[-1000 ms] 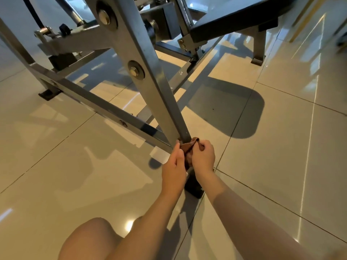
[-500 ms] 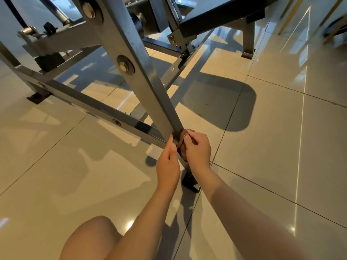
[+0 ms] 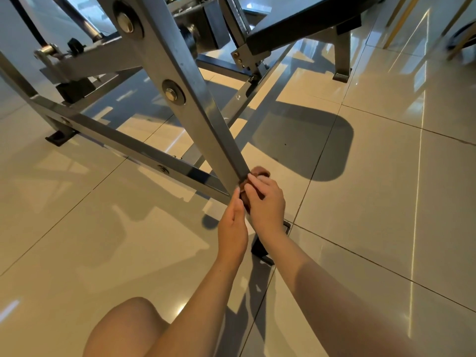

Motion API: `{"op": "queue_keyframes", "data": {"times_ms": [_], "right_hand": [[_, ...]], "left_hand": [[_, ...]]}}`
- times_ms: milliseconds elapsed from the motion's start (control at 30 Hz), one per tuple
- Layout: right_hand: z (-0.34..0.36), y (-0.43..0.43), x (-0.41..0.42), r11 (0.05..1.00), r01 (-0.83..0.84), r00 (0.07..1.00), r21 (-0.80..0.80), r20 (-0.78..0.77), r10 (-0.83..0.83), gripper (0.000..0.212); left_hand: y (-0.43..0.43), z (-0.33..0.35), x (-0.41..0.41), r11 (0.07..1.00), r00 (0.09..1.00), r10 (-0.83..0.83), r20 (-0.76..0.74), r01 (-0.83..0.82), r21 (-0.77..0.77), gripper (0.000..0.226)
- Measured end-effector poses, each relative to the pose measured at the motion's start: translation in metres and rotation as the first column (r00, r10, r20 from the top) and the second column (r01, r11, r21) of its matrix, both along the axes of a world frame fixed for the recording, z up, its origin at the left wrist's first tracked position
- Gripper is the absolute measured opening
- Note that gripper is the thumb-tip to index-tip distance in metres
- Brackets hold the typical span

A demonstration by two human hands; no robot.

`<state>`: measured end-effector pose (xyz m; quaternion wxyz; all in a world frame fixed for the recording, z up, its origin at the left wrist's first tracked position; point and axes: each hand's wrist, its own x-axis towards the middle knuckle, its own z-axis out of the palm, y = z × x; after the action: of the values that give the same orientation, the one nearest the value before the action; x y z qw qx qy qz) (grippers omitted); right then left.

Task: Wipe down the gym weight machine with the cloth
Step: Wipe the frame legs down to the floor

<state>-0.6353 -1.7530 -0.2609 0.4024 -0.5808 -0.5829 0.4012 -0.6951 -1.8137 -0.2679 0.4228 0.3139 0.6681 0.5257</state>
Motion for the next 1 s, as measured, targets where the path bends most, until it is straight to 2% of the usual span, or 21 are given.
{"op": "queue_keyframes", "data": {"times_ms": [100, 267, 300, 400, 467, 600, 767, 867, 933, 1000], "right_hand": [[0.003, 0.004, -0.011, 0.997, -0.016, 1.000, 0.075, -0.003, 0.016, 0.032], [-0.025, 0.008, 0.005, 0.989, 0.036, 0.996, -0.143, -0.078, -0.048, 0.033], [-0.022, 0.012, 0.005, 0.989, 0.037, 0.994, -0.144, -0.100, -0.052, 0.032], [0.000, 0.016, -0.008, 0.999, 0.032, 0.986, -0.026, -0.164, -0.036, 0.028], [0.004, 0.017, -0.019, 0.997, 0.074, 0.976, -0.013, -0.203, -0.075, 0.025], [-0.014, 0.018, -0.005, 0.983, 0.128, 0.976, -0.128, -0.159, -0.148, 0.021], [-0.047, 0.013, 0.016, 0.922, 0.173, 0.977, -0.347, -0.059, -0.206, 0.027], [-0.032, 0.011, 0.016, 0.967, 0.032, 0.986, -0.255, -0.151, -0.073, 0.020], [-0.033, 0.008, 0.016, 0.981, -0.082, 0.977, -0.174, -0.207, 0.045, 0.031], [-0.047, 0.002, 0.020, 0.987, -0.068, 0.979, -0.146, -0.202, 0.038, 0.034]], "left_hand": [[-0.001, -0.004, -0.005, 1.000, 1.000, 0.004, 0.002, -0.004, 0.000, 0.046], [-0.004, -0.009, -0.004, 0.999, 0.999, -0.045, -0.008, 0.045, -0.025, 0.045], [-0.003, -0.011, -0.003, 0.999, 0.999, -0.046, -0.006, 0.046, -0.023, 0.045], [-0.001, -0.016, -0.002, 1.000, 0.999, -0.030, -0.043, 0.030, -0.005, 0.043], [0.001, -0.021, 0.001, 1.000, 0.997, -0.017, -0.073, 0.017, -0.001, 0.040], [0.001, -0.032, 0.008, 0.999, 0.993, -0.043, -0.112, 0.042, -0.018, 0.035], [0.000, -0.040, 0.020, 0.995, 0.993, -0.074, -0.088, 0.067, -0.079, 0.044], [-0.004, -0.040, 0.023, 0.994, 0.997, -0.075, -0.020, 0.073, -0.085, 0.041], [-0.004, -0.044, 0.023, 0.995, 0.997, -0.072, 0.016, 0.073, -0.070, 0.039], [-0.003, -0.050, 0.025, 0.993, 0.997, -0.051, 0.053, 0.057, -0.099, 0.041]]}}
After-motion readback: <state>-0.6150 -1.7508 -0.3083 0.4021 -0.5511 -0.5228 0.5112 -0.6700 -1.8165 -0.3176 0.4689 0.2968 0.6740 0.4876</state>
